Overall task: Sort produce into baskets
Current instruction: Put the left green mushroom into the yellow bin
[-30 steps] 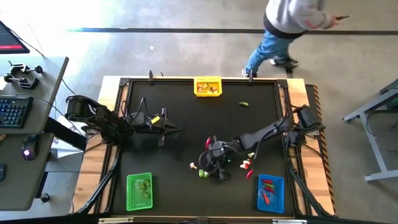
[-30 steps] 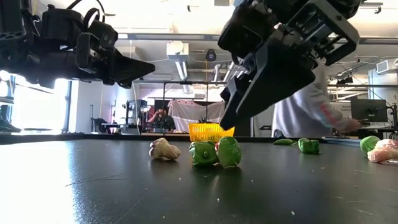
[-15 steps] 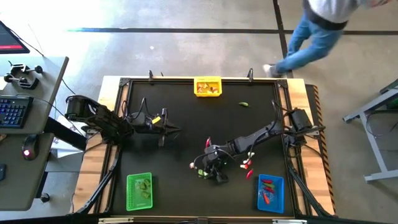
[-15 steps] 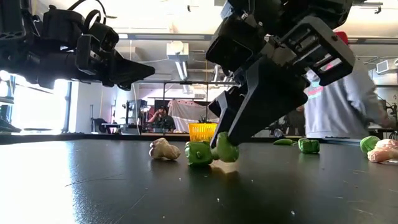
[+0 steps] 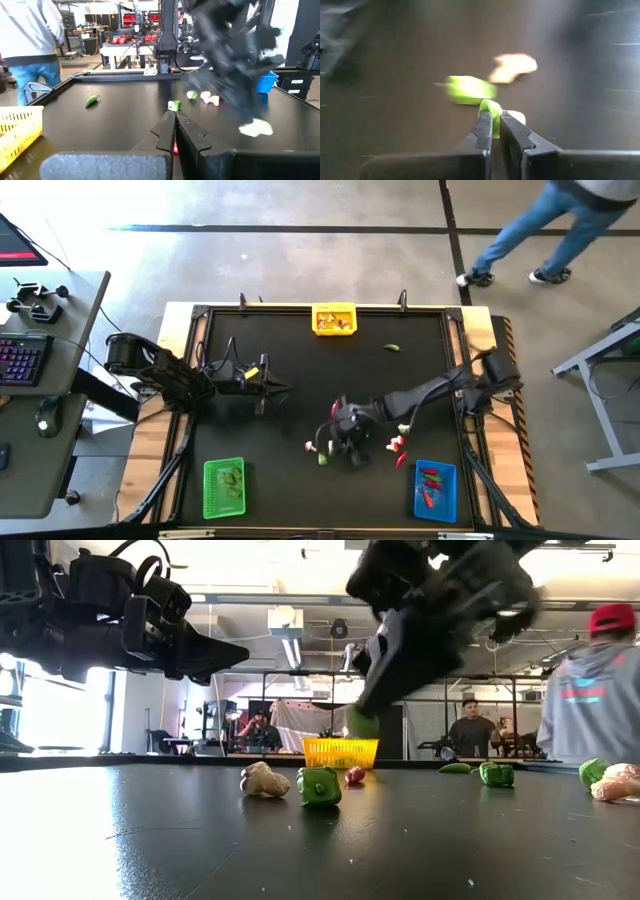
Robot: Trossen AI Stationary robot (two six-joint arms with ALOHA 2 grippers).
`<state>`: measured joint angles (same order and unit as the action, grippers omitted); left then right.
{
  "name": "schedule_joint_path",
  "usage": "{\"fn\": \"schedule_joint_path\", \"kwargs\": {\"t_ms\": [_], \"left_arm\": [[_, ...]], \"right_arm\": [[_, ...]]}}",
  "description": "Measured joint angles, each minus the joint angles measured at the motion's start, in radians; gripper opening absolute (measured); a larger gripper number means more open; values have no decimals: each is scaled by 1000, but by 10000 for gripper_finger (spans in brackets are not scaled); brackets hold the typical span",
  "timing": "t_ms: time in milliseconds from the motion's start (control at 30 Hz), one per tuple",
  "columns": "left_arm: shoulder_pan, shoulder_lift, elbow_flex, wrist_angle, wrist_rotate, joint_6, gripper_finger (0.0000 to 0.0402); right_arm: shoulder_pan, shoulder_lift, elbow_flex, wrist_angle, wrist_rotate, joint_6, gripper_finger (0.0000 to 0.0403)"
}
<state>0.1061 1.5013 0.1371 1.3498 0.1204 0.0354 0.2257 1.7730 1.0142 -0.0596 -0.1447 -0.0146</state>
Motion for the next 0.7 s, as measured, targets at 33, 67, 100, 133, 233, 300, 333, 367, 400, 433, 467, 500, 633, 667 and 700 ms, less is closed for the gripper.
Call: {"fn": "schedule_joint_path", "kwargs": {"t_ms": [33,67,100,133,233,300,333,367,400,433,467,500,633,667,700], "left_arm": [[0,0,0,0,0,0,0],[0,0,0,0,0,0,0],[0,0,0,1,0,0,0],[0,0,0,0,-2,0,0],[0,0,0,1,-17,0,0],[0,0,0,0,-31,-2,0],[0,0,0,-1,-37,-4,0],[0,0,0,-1,-39,-5,0],[0,0,0,-4,-41,-5,0],[0,0,0,-7,-41,-5,0],[0,0,0,-9,-41,-5,0],[0,0,0,-13,-41,-5,0],[2,0,0,-23,-47,-4,0],[4,0,0,-23,-47,1,0],[4,0,0,-23,-48,1,0]], "right_arm": [[-16,-31,0,-31,57,-17,4],[-35,-62,0,-58,124,-34,5],[-59,-93,0,-74,187,-47,7],[-89,-122,0,-83,240,-60,8],[-205,-181,0,-70,339,-99,4],[-295,-188,0,-35,353,-121,3],[-341,-186,0,-20,350,-122,3],[-388,-179,0,7,342,-122,3],[-434,-171,0,37,326,-121,3],[-477,-161,0,50,316,-118,2],[-519,-147,0,59,302,-120,2],[-558,-133,0,72,290,-122,2],[-694,-87,20,105,206,-106,1],[-720,-70,27,110,188,-98,1],[-742,-52,36,100,171,-95,1]]}}
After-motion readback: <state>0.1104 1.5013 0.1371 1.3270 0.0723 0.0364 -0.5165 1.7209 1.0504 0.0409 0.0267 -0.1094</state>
